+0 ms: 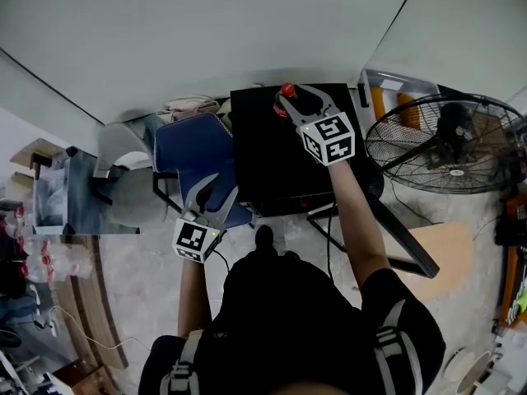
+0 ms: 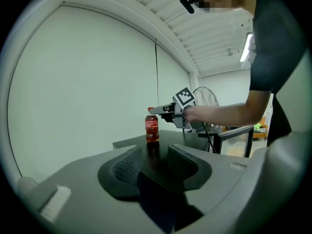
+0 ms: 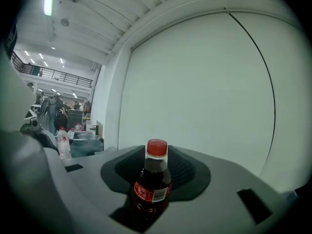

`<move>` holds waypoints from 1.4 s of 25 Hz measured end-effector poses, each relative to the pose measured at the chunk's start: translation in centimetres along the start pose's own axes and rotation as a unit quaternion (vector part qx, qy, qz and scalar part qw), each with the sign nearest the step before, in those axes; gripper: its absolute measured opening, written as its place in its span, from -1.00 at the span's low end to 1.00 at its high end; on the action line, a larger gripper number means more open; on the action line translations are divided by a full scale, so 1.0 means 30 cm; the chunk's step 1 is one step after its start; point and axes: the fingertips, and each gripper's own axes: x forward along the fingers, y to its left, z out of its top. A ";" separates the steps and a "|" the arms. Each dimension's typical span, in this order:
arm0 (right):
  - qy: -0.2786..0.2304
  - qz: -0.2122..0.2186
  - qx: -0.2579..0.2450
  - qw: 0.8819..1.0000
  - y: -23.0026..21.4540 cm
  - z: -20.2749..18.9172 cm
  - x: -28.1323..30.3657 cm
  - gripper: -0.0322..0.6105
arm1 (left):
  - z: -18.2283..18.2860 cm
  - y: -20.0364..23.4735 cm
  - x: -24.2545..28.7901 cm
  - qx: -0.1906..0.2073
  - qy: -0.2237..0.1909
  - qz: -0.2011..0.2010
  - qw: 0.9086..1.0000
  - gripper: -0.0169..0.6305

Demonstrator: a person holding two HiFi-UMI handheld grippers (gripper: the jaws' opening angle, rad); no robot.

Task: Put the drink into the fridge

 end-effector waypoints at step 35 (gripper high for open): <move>-0.005 0.021 0.011 1.000 0.010 0.030 -0.199 -0.48 | 0.035 -0.216 -0.142 0.005 -0.008 0.057 0.998 -0.44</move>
